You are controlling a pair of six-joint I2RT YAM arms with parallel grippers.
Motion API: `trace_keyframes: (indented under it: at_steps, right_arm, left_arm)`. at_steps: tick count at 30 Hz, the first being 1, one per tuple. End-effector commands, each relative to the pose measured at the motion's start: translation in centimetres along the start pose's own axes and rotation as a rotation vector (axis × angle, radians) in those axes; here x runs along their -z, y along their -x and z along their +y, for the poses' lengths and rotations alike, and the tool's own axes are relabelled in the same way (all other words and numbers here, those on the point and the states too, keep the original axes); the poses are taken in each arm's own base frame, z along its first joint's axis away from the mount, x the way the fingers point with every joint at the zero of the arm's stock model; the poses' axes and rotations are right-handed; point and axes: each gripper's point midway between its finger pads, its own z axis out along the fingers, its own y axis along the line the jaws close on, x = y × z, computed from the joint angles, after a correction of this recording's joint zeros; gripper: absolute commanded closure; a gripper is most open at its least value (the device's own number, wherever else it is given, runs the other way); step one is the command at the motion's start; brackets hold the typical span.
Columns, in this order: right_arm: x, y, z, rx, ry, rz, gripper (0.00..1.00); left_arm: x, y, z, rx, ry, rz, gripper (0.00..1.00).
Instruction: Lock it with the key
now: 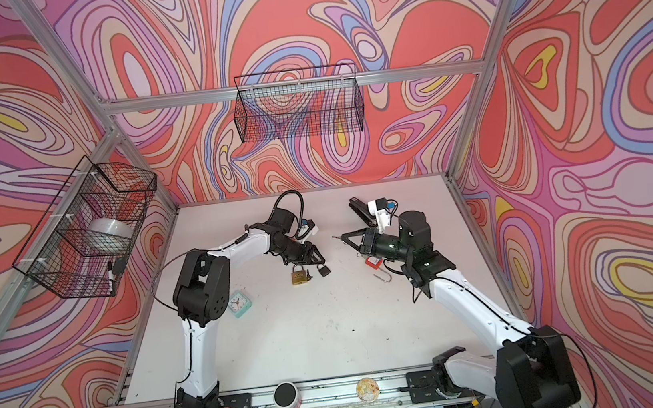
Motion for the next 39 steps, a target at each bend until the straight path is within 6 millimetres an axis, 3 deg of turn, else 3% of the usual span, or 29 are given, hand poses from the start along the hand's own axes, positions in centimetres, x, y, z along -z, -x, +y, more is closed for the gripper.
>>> trace_keyframes:
  at_steps: [1, 10, 17, 24, 39]
  right_arm:
    - [0.1, 0.2, 0.2, 0.014, 0.001, 0.003, 1.0]
    - [0.5, -0.3, -0.8, -0.005, -0.043, -0.011, 1.0]
    - [0.5, -0.4, -0.9, -0.007, -0.044, -0.008, 1.0]
    - [0.3, -0.4, -1.1, -0.007, -0.039, -0.002, 1.0]
    - [0.4, -0.6, -1.0, -0.004, -0.028, -0.001, 1.0]
  left_arm:
    - [-1.0, -0.4, 0.4, 0.007, 0.006, 0.035, 0.58]
    - [-1.1, 0.5, 1.2, -0.008, 0.125, -0.007, 0.5]
    - [-1.7, -0.6, 1.1, 0.019, 0.134, 0.036, 0.44]
    - [-0.5, -1.1, 1.6, 0.057, 0.202, -0.004, 0.38]
    - [-0.3, -3.1, -0.1, 0.126, 0.149, 0.047, 0.34]
